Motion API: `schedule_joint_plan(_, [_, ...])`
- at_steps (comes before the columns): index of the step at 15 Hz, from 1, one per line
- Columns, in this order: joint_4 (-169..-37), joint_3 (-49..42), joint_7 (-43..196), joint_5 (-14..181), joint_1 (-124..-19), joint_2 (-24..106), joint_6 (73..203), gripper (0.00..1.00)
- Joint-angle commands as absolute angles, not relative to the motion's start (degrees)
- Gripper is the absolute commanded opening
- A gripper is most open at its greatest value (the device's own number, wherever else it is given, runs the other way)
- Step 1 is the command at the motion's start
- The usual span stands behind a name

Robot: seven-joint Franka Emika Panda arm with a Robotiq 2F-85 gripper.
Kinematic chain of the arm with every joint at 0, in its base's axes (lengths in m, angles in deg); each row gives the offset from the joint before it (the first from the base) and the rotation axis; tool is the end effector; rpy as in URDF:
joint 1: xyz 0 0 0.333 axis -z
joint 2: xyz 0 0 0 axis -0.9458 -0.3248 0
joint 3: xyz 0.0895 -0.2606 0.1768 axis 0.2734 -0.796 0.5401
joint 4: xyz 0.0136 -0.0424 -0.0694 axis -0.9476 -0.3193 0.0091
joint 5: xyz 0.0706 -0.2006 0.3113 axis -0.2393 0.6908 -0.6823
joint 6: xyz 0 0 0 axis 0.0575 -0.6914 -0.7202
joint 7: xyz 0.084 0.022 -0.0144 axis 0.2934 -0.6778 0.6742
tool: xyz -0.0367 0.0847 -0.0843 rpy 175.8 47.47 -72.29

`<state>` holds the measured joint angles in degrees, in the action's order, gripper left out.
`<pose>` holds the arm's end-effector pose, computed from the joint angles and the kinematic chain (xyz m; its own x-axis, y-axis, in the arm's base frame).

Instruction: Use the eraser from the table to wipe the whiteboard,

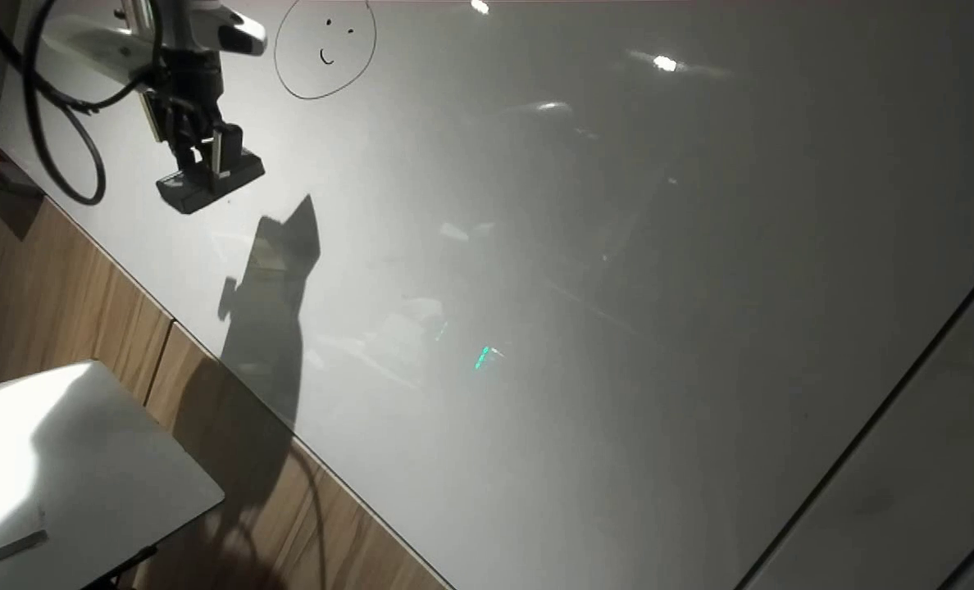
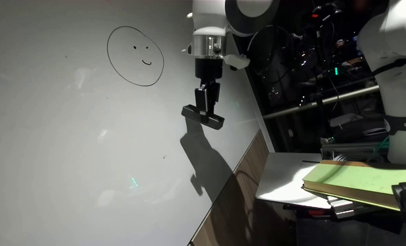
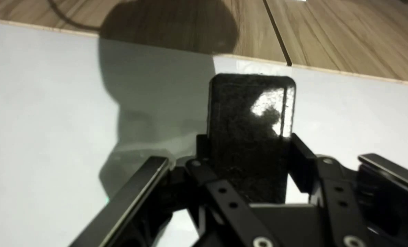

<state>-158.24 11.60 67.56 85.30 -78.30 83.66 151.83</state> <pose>0.3993 0.1355 0.4658 0.8766 0.1354 0.4618 0.1297 -0.9906 0.0442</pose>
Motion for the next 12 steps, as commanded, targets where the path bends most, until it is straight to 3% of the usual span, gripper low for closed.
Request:
schedule_joint_plan(1, [-151.2,13.7,66.6,88.9,-74.5,80.2,153.7,0.31])
schedule_joint_plan(12, [-136.0,14.0,60.3,97.7,-68.9,70.3,151.0,0.31])
